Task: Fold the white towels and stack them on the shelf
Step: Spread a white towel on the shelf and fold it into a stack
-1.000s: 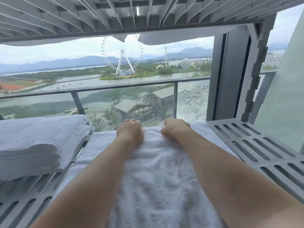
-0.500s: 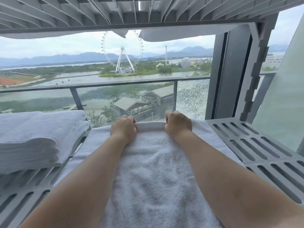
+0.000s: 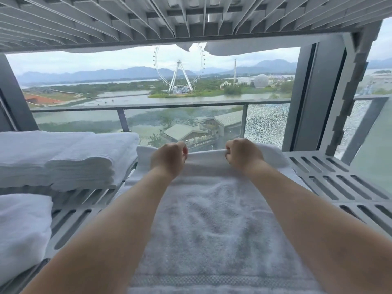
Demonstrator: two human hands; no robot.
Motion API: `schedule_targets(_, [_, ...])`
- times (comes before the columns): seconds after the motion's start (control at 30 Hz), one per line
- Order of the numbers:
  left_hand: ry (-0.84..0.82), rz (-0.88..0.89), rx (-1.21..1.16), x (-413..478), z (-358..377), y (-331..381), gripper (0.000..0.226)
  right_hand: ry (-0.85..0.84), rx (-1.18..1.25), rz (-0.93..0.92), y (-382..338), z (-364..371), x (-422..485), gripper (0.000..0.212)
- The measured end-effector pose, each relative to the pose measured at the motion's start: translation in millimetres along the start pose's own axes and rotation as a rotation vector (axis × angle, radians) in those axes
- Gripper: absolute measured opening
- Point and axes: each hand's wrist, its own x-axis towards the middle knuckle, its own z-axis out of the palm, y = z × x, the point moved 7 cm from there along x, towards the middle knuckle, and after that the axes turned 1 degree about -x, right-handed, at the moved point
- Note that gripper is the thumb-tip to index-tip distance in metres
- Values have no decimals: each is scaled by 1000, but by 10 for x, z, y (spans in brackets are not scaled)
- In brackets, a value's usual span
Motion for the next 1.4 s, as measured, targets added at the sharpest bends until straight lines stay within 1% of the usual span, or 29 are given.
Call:
schedule_targets(0.23, [127,85,45,-319,-381,132,12,-40,-64,65,-96,-246,-388,16])
schedule_targets(0.37, [108,115,25,-552,-553,184,15,-45,-98,127,-187,-426,-696,23])
schedule_targets(0.5, [49,142,27,-845,-640,230,27,-116,-70,214,-257,-536,-1024,27])
schedule_targets(0.63, [34,172,1,-1141,-715,261,25,-54,-53,254,-311,-665,-1405,26])
schedule_targets(0.73, [59,174,-22,-1343,-806,256,24,-12,-113,254,-341,-734,-1648,23])
schedule_targets(0.9, [-20,166,-48,-1636,-801,272,23,1,-129,285,-335,-681,-2004,20])
schedule_targets(1.0, [-16,86,8,-1725,-799,192,28,52,-123,269,-305,-667,-2098,11])
schedule_targets(1.1, [-14,0,75,-1729,-835,59,30,74,-146,293,-266,-657,-2110,7])
schedule_targets(1.2, [16,42,50,-1746,-884,70,27,93,-143,323,-232,-643,-2102,6])
schedule_targets(1.3, [96,125,33,-1762,-943,148,26,142,-103,388,-131,-651,-2093,13])
schedule_targets(1.33, [93,135,33,-1760,-938,160,26,149,-96,399,-107,-645,-2087,15])
schedule_targets(1.4, [24,93,50,-1749,-890,134,28,142,-91,390,-85,-614,-2075,15])
